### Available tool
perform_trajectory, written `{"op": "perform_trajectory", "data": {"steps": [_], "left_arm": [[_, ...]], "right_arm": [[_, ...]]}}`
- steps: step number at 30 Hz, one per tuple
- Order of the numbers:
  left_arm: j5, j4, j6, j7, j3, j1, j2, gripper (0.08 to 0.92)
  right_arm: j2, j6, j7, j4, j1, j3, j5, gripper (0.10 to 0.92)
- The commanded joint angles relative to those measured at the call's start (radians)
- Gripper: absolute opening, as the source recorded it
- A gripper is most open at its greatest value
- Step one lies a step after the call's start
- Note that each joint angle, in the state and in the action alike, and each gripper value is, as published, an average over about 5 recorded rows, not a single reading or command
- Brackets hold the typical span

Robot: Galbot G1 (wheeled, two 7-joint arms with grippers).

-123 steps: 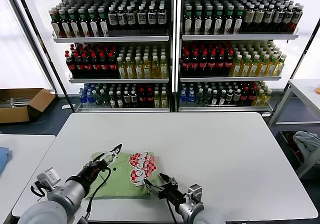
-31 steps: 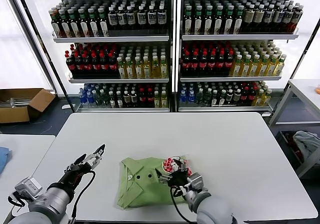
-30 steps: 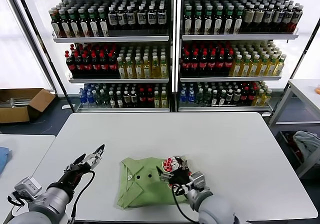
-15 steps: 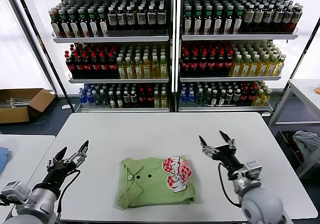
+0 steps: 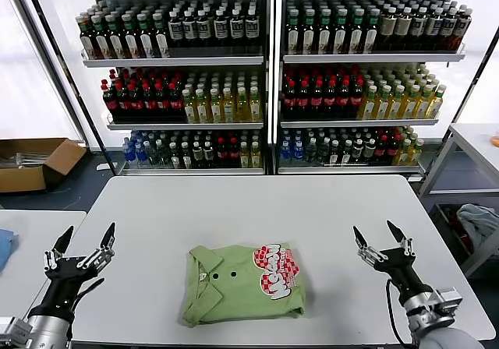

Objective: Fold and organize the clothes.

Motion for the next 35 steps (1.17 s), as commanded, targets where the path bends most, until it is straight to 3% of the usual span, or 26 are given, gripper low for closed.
{"op": "perform_trajectory", "data": {"steps": [1,19,35], "left_arm": [[0.183,0.023,-0.159,0.166,-0.035,0.075,-0.111,0.823],[0.203,0.047,-0.155,0.268,-0.046,0.073,-0.177,0.823],[0.186,0.077,-0.196,0.292,-0.097,0.104,-0.169,0.823]], "right_arm": [[0.099,0.137,-0.136,0.006,-0.168,0.108,-0.050,0.823],[0.129,0.151,-0.103,0.033,-0.181,0.093,-0.045,0.823],[0.142,0.144,-0.114,0.012,-0.176,0.091,-0.063,0.823]]}}
